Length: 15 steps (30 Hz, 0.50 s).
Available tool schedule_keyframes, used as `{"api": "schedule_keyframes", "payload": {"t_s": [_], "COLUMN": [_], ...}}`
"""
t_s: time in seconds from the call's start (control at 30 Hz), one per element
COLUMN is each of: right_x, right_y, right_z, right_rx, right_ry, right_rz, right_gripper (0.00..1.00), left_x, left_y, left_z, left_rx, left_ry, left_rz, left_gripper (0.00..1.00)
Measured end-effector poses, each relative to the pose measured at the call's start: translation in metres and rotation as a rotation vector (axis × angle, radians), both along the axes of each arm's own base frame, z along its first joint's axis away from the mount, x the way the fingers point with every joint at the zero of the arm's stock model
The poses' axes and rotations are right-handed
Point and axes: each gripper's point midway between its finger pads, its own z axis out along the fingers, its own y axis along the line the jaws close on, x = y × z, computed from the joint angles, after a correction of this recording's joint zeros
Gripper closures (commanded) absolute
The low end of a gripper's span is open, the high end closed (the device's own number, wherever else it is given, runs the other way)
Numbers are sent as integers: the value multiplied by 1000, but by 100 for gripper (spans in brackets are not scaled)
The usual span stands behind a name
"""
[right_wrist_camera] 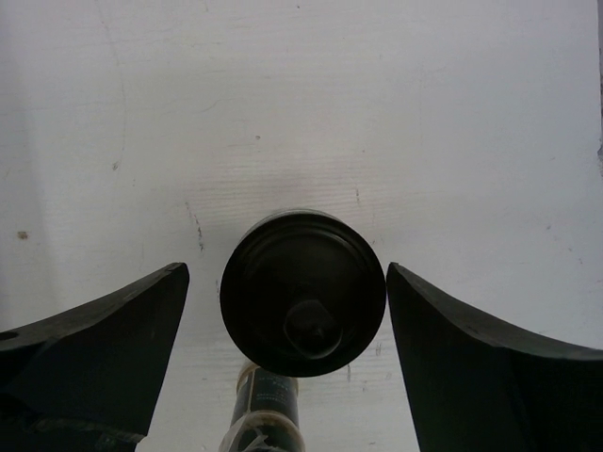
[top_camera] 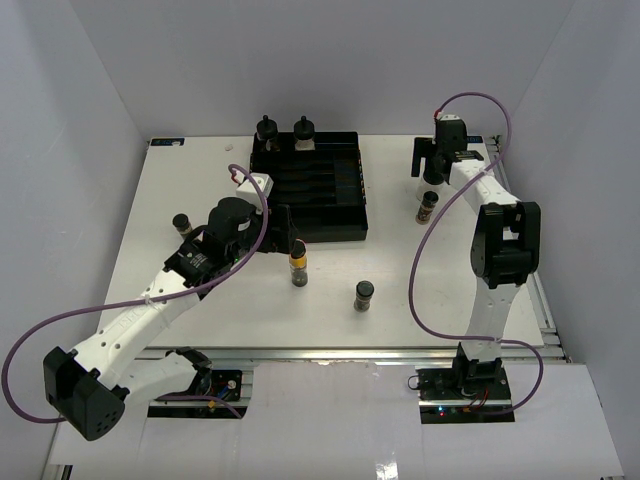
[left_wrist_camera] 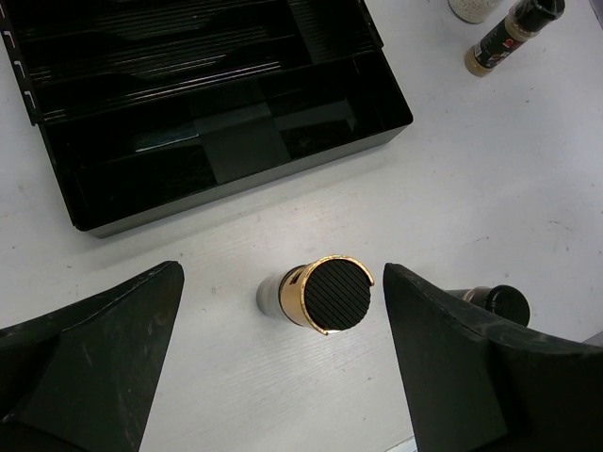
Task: Organize the condiment bottles
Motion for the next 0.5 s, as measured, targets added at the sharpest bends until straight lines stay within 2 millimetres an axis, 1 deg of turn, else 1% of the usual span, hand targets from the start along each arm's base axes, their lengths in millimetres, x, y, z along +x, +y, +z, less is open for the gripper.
{"api": "schedule_keyframes", "payload": {"t_s": [0.1,0.27,0.33,0.37,0.4,0.43,0.5], "right_x": [0,0,0,1,1,1,2], "right_y": [0,-1,-2,-2,-2,-1,1], "right_z": [-5,-5,-5,-5,-5,-4,-4], "right_rx": [-2,-8,-10,-11,-12,-14,-16], "right_ry": [11,12,11,11,11,10,10], "right_rz": [-2,-4,-3,-2,0,3,12], "right_gripper": [27,51,71,76,86,92,92], "left_x": [0,0,0,0,0,0,0], "left_y": [0,1,1,1,1,1,1], "left_z": [0,1,1,1,1,1,1], "left_rx": [1,1,0,0,0,0,0], "left_ry": [-1,-4,-5,-5,-4,-4,-4], "left_rz": [2,4,4,4,4,4,4], "left_gripper": [2,2,2,2,2,2,2]}}
